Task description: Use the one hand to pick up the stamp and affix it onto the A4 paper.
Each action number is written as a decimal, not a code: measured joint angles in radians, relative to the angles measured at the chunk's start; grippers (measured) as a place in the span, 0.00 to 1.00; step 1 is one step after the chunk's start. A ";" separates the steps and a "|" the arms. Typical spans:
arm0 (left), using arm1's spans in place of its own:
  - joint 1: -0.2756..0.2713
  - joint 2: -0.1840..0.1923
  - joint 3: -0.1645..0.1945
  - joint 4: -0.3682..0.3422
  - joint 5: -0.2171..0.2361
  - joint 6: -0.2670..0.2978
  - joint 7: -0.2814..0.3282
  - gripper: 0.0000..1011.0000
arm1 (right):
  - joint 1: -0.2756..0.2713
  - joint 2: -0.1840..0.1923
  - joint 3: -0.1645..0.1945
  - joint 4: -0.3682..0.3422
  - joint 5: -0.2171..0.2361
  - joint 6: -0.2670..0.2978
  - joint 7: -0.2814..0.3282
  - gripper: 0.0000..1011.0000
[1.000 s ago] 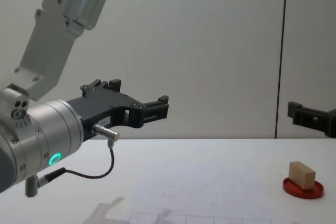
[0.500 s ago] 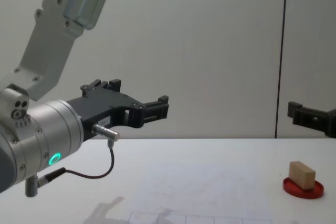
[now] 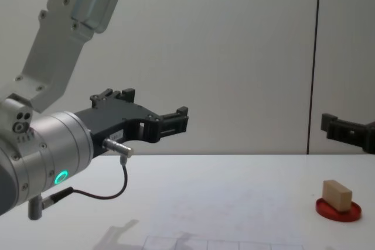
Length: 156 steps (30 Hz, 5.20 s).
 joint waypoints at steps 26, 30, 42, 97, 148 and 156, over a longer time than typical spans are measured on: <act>0.000 0.000 0.000 0.000 0.000 0.000 0.000 0.98 | 0.104 -0.038 0.017 0.086 0.022 0.183 -0.024 0.99; 0.000 0.000 0.000 0.000 0.000 0.000 0.000 0.98 | 0.124 -0.051 0.017 0.103 0.022 0.234 -0.047 0.99; 0.000 0.000 0.000 0.000 0.000 0.000 0.000 0.98 | 0.186 -0.095 0.013 0.173 0.010 0.344 -0.136 0.99; 0.000 0.000 0.000 0.000 0.000 0.000 0.000 0.98 | 0.335 -0.211 -0.037 0.425 -0.153 0.485 -0.157 0.22; 0.000 0.000 0.000 0.000 0.000 0.000 0.000 0.98 | 0.376 -0.224 -0.004 0.326 -0.182 0.382 -0.094 0.22; 0.000 0.000 0.000 0.000 0.000 0.000 0.000 0.98 | 0.422 -0.244 -0.013 0.410 -0.181 0.395 -0.023 0.22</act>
